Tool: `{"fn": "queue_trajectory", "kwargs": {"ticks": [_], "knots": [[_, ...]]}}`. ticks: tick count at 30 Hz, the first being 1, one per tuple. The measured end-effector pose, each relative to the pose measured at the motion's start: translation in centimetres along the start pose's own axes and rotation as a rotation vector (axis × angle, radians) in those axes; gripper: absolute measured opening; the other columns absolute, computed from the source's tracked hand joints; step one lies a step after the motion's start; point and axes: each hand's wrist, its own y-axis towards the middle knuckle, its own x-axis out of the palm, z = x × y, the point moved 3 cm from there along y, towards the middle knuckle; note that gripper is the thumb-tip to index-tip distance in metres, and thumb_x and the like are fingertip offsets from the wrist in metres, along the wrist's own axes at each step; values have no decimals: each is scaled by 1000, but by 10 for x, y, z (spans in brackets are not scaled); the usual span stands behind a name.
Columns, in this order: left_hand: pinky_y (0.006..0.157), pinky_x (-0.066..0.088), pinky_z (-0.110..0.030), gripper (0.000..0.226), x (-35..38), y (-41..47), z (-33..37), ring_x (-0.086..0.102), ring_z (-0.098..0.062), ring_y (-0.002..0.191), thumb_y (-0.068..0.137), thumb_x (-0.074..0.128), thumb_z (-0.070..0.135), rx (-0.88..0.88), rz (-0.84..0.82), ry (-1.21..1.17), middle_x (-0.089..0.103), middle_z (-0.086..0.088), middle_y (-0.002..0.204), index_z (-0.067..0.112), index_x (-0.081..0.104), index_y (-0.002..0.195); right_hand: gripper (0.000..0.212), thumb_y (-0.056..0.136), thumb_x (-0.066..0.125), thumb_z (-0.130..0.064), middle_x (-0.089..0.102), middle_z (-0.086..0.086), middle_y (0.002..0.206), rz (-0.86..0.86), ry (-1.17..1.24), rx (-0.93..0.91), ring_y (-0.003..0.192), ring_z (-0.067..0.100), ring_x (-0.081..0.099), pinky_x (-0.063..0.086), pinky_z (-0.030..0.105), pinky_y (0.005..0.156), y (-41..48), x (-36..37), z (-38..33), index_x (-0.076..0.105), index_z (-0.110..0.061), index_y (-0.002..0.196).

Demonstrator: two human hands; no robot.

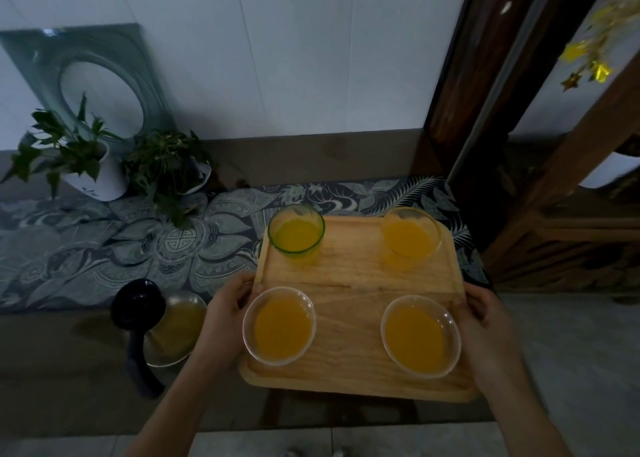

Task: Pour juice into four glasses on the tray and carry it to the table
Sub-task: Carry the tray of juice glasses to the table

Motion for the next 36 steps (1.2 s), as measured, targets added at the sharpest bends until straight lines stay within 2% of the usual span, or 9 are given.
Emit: {"fn": "queue_trajectory", "kwargs": {"ticks": [4, 10, 16, 21, 24, 26, 28, 31, 36], "knots": [[77, 61, -34, 20, 9, -11, 3, 75, -16, 98, 97, 67, 10, 2, -33, 9, 77, -2, 110, 20, 66, 115, 20, 100, 61, -26, 66, 1, 115, 59, 20, -4, 107, 25, 63, 52, 55, 95, -13, -18, 1, 62, -26, 120], [72, 58, -20, 28, 20, -14, 9, 74, -11, 96, 93, 70, 1, 21, -117, 75, 75, -6, 109, 9, 64, 118, 30, 96, 66, -22, 71, 5, 116, 155, 73, 47, 105, 24, 66, 54, 53, 94, -36, -35, 10, 65, -18, 125], [66, 52, -8, 35, 19, -10, 14, 70, 3, 91, 87, 76, 1, 113, -224, 166, 73, 9, 100, 25, 63, 109, 36, 95, 65, -18, 71, 2, 117, 239, 114, 68, 104, 22, 67, 55, 50, 94, -75, -40, 23, 65, -19, 131], [71, 57, -17, 31, 14, -2, 17, 71, 2, 90, 90, 75, 6, 156, -319, 212, 72, 8, 103, 19, 61, 115, 34, 93, 65, -13, 73, 3, 113, 356, 138, 86, 102, 22, 68, 57, 45, 88, -111, -38, 32, 69, -19, 126], [77, 58, -21, 29, 14, 3, 22, 70, -1, 94, 93, 73, 8, 179, -380, 216, 72, 6, 107, 18, 61, 117, 30, 92, 65, -14, 75, 0, 108, 407, 167, 121, 98, 21, 70, 58, 49, 87, -134, -36, 39, 71, -20, 121], [87, 59, -37, 25, 16, 4, 24, 70, -14, 101, 95, 71, 9, 179, -429, 198, 72, -1, 111, 16, 62, 118, 29, 91, 66, -14, 76, -2, 104, 457, 173, 147, 95, 21, 71, 59, 52, 85, -151, -35, 45, 72, -20, 119], [90, 58, -48, 23, 19, 2, 26, 71, -21, 103, 95, 70, 9, 164, -481, 153, 73, -4, 112, 16, 63, 115, 26, 90, 66, -15, 77, -4, 98, 505, 176, 170, 89, 20, 73, 61, 52, 82, -168, -34, 52, 74, -23, 114], [89, 59, -50, 22, 25, -1, 27, 73, -21, 100, 94, 72, 9, 210, -570, 166, 75, -4, 110, 14, 65, 114, 21, 89, 66, -16, 77, -8, 90, 594, 193, 202, 84, 17, 73, 61, 52, 79, -197, -36, 61, 75, -24, 106], [85, 61, -40, 23, 42, -10, 27, 73, -12, 95, 92, 73, 6, 284, -714, 223, 75, -1, 107, 12, 65, 113, 28, 92, 67, -18, 74, -4, 104, 716, 227, 282, 94, 20, 71, 59, 52, 86, -242, -42, 75, 70, -21, 120]]}}
